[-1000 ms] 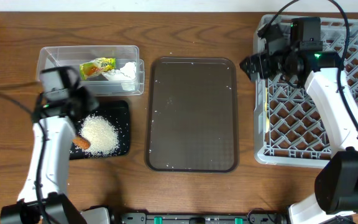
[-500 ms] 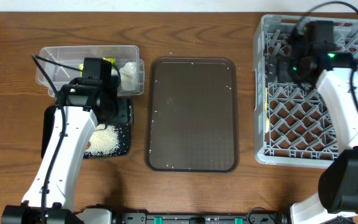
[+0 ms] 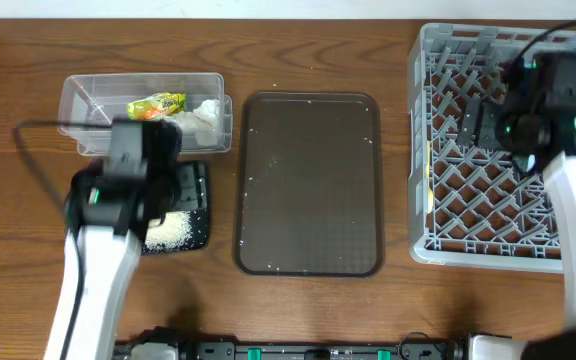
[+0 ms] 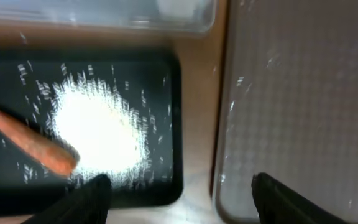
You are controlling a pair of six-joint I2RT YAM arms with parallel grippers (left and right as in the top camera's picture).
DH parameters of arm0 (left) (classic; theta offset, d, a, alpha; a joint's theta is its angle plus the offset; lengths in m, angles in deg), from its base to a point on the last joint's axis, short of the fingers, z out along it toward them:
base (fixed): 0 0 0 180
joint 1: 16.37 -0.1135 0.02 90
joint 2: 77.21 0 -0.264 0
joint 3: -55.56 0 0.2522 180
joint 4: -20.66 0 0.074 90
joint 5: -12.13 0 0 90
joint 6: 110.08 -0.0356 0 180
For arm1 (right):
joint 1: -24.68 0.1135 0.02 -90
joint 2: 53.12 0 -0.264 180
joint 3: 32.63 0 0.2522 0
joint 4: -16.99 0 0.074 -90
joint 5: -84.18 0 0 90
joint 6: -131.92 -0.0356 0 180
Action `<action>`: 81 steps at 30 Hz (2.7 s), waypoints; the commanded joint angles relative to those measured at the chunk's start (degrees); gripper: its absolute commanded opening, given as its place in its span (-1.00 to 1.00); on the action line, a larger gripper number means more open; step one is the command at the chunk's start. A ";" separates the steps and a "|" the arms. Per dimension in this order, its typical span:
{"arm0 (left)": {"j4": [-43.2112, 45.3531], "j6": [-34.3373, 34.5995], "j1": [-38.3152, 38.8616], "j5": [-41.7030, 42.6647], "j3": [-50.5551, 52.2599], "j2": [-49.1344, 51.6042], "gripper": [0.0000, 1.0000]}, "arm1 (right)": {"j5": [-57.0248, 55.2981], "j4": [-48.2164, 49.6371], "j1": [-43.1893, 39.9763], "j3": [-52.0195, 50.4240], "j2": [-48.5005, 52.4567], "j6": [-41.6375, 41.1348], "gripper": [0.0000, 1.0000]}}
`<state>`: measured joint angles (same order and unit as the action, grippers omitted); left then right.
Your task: Sort waste into correct bins and load items into the dishwasher rack
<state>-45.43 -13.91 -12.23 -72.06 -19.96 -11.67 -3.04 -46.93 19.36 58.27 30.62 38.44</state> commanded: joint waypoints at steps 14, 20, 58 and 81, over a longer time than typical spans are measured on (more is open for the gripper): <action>5.66 0.52 -0.15 -0.66 15.45 -31.21 0.81 | -5.99 22.97 0.09 -31.17 -34.23 -4.63 0.99; 4.87 0.52 -0.15 -0.66 15.47 -31.08 0.83 | -5.99 15.52 0.09 -31.19 -34.14 -4.63 0.99; 4.87 0.52 -0.15 -0.66 15.47 -31.08 0.85 | -5.99 4.00 0.52 -31.26 -34.29 -4.63 0.98; 4.87 0.52 -0.15 -0.66 15.47 -31.08 0.86 | -4.72 50.60 9.86 -66.01 -70.64 -0.20 0.98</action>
<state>-40.63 -13.67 -12.23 -72.24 -4.57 -42.55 -7.78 0.42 28.43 -4.08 -36.37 35.53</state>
